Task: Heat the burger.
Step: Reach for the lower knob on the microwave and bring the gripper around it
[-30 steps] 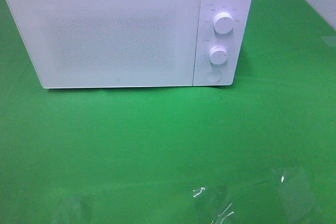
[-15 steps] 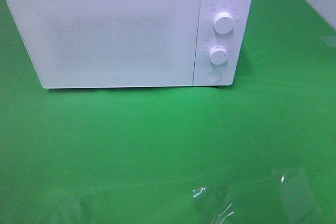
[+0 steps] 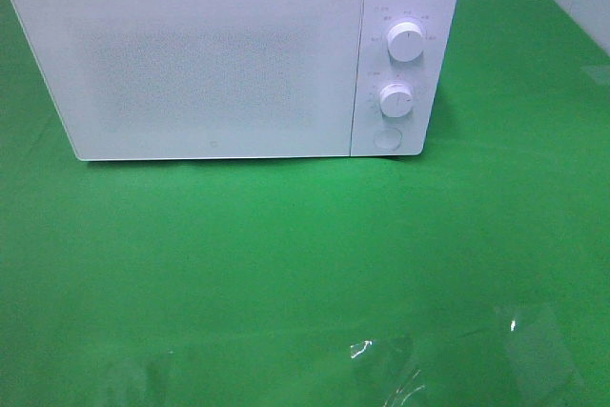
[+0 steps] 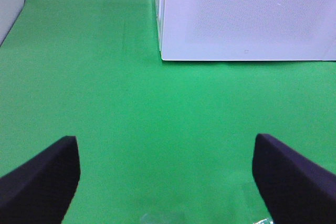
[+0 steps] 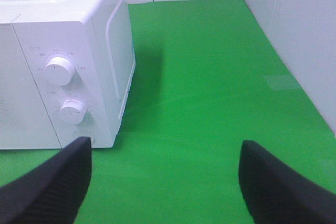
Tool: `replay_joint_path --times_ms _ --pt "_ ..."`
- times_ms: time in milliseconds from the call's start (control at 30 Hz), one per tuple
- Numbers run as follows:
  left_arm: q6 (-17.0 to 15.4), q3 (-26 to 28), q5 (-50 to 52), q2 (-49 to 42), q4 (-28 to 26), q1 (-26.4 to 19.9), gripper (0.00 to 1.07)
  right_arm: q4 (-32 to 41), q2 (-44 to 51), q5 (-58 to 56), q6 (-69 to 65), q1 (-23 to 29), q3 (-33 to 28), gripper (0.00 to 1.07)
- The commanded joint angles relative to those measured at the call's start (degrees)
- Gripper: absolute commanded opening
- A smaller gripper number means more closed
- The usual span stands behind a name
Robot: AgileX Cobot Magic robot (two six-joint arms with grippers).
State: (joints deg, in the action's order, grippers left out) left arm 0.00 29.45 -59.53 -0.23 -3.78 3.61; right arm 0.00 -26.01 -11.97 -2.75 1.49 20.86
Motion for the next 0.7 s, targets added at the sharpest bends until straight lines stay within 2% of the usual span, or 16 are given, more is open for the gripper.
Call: replay_joint_path --times_ms 33,67,200,267,367,700 --pt "-0.29 -0.29 0.34 -1.15 0.06 0.06 0.82 0.00 -2.41 6.02 -0.06 -0.17 -0.86 0.73" --pt "-0.29 -0.29 0.34 -1.15 0.06 0.06 0.82 0.00 -4.53 11.57 -0.06 -0.17 -2.01 0.73" --pt "-0.29 -0.29 0.34 -1.15 0.06 0.06 0.82 0.00 -8.25 18.51 -0.06 -0.17 -2.98 0.73" --pt "-0.29 -0.29 0.34 -1.15 0.06 0.06 0.82 0.00 -12.72 25.50 -0.06 -0.17 -3.44 0.73" --pt "-0.29 -0.29 0.34 -1.15 0.06 0.06 0.82 0.00 -13.98 26.93 0.00 -0.17 -3.44 0.73" --pt "-0.29 -0.29 0.34 -1.15 0.06 0.06 0.82 0.46 -29.62 41.42 1.15 -0.17 -3.44 0.73"
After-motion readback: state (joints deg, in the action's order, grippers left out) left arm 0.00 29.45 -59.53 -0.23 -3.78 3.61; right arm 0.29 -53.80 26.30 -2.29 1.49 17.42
